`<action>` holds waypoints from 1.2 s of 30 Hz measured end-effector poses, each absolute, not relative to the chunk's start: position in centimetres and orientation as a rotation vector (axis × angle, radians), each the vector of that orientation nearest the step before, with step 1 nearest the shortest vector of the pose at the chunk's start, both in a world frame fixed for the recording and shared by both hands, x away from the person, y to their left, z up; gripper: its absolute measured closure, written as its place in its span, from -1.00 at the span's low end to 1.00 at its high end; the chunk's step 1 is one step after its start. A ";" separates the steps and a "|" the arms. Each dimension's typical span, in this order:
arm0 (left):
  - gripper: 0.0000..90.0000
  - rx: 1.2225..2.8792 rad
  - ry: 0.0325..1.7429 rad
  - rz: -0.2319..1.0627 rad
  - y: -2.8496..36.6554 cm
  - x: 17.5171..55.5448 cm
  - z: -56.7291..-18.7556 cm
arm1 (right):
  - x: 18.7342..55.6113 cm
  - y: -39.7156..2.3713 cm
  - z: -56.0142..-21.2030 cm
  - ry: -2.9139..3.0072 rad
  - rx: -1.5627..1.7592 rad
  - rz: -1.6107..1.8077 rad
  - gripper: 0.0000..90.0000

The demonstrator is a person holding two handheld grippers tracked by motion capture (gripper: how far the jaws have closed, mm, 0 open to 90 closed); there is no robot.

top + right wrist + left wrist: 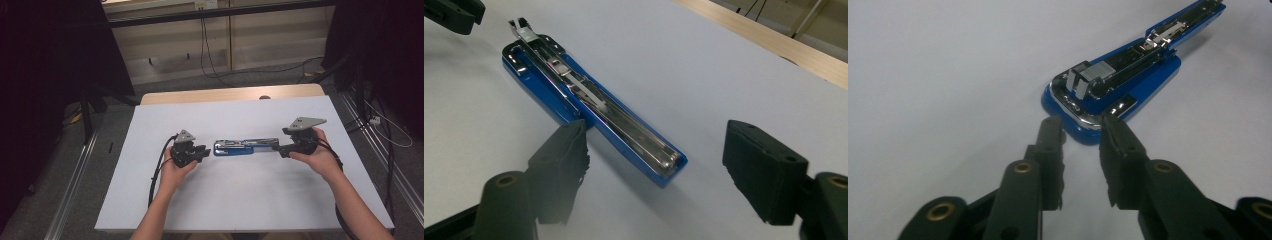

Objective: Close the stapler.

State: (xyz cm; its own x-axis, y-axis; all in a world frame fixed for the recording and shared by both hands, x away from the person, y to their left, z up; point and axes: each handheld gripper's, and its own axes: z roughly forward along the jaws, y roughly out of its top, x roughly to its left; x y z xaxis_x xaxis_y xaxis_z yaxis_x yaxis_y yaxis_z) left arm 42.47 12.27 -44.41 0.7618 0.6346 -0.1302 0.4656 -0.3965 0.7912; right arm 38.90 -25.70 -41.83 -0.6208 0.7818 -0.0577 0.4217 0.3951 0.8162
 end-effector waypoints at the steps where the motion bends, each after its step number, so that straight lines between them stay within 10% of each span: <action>1: 0.67 2.067 0.811 0.250 12.2 42.5 -44.4 | 38.8 -25.9 -41.9 2.218 1.039 1.110 -0.36; 16: 1.00 2.041 0.837 0.227 11.4 42.9 -45.1 | 38.0 -27.9 -43.1 2.247 1.080 0.970 0.92; 36: 1.00 2.073 0.801 0.217 9.8 43.2 -45.9 | 39.5 -25.9 -45.5 2.337 1.099 0.888 1.00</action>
State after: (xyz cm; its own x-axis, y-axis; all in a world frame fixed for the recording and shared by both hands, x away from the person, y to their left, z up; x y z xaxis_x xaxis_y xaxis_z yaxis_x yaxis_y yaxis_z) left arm 43.17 9.77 -45.88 0.7771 0.6143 -0.1372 0.4612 -0.4074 0.7882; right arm 39.54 -25.90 -45.49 -0.6064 0.7900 -0.0905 0.5306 0.4868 0.6939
